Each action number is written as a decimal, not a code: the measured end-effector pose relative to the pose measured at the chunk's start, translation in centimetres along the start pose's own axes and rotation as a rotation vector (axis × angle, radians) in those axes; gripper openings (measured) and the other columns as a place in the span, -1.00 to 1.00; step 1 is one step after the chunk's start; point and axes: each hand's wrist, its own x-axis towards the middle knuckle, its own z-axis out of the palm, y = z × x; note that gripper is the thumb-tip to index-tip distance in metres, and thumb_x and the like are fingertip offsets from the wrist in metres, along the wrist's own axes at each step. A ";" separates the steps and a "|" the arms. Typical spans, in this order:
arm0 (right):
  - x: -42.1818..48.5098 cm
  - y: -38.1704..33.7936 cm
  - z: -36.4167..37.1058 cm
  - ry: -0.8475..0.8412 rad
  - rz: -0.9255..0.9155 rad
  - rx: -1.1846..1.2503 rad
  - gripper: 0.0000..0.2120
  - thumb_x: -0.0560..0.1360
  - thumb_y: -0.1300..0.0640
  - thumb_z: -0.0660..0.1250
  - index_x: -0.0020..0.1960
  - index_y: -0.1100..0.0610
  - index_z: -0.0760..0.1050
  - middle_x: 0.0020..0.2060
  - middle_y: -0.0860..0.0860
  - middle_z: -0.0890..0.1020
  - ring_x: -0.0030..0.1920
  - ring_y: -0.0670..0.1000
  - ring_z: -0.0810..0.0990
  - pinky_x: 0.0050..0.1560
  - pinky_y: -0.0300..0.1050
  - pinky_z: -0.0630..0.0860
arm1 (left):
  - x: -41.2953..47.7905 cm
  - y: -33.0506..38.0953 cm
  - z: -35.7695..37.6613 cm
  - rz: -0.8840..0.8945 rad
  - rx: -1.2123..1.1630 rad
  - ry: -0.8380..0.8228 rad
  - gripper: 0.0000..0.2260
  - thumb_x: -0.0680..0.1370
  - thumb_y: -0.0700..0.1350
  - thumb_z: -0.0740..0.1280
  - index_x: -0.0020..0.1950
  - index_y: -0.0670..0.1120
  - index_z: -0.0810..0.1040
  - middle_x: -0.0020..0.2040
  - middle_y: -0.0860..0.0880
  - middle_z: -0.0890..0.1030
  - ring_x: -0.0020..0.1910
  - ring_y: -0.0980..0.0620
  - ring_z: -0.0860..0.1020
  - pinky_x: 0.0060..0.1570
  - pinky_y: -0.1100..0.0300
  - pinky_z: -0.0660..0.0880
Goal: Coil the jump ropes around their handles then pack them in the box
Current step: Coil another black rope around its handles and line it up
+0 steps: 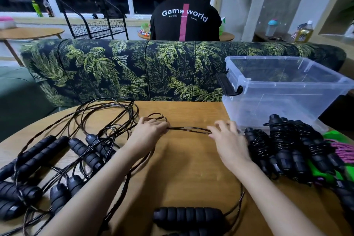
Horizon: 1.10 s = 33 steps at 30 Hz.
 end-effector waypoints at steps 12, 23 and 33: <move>1.3 -1.5 -0.8 0.309 -0.242 0.128 -0.76 0.43 0.23 0.38 -0.17 0.00 0.34 -0.37 -0.10 0.56 -0.41 0.03 0.55 -0.16 -0.06 0.59 | -0.5 0.0 0.1 -0.018 0.029 0.085 -0.85 0.58 0.01 0.15 -0.05 0.01 0.48 -0.16 0.09 0.66 -0.14 0.02 0.61 0.08 -0.01 0.36; 1.7 -4.9 0.5 0.083 -0.204 -0.045 -0.54 0.33 0.05 0.54 0.18 0.18 0.59 -0.11 0.08 0.67 -0.02 0.16 0.66 0.23 0.35 0.46 | 1.3 3.6 0.2 0.077 0.195 0.107 -0.83 0.56 -0.08 0.14 -0.12 -0.01 0.50 -0.24 0.09 0.58 -0.22 0.01 0.57 0.08 -0.03 0.27; 1.5 -2.1 0.7 0.155 -0.065 0.030 -0.91 0.43 0.25 0.44 -0.13 0.09 0.58 -0.25 -0.01 0.68 -0.19 0.13 0.61 0.00 0.04 0.58 | -0.5 -3.2 -1.2 -0.101 0.179 0.045 -0.94 0.56 -0.13 0.28 -0.11 0.02 0.49 -0.19 0.11 0.62 -0.15 -0.03 0.59 0.10 -0.02 0.21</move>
